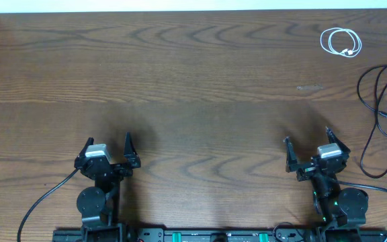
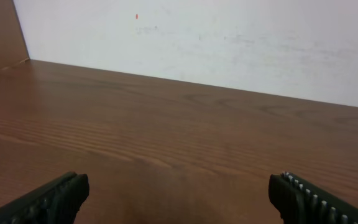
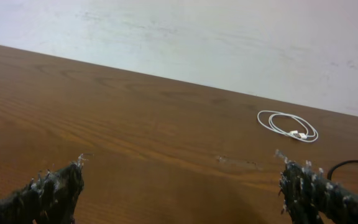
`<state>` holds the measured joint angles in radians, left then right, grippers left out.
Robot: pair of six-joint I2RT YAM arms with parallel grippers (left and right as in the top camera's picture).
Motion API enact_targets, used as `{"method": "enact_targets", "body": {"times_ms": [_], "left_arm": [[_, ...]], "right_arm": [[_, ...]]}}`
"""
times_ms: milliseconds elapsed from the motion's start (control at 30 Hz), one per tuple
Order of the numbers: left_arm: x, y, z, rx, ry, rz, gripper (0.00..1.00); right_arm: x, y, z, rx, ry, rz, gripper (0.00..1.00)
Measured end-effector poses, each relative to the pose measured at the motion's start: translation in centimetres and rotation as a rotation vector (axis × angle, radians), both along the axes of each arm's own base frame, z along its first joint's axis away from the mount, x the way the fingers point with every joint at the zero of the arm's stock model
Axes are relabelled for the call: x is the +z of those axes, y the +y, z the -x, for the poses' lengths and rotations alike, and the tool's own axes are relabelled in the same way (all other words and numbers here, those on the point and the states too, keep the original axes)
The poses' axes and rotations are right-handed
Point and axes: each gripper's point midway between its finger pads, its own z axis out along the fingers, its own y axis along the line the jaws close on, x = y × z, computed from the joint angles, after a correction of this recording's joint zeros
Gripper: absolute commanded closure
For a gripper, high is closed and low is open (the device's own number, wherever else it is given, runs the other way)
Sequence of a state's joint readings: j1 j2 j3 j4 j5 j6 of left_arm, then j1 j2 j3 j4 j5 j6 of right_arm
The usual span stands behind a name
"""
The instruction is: Untangle cables
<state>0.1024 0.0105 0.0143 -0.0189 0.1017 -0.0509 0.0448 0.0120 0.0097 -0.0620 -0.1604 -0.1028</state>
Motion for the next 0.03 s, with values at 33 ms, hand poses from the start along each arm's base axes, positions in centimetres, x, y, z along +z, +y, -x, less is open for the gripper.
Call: {"method": "enact_targets", "body": {"times_ms": [33], "left_arm": [[0.0, 0.0, 0.0, 0.0, 0.0, 0.0, 0.02]], "right_arm": [[0.0, 0.0, 0.0, 0.0, 0.0, 0.0, 0.01]]}}
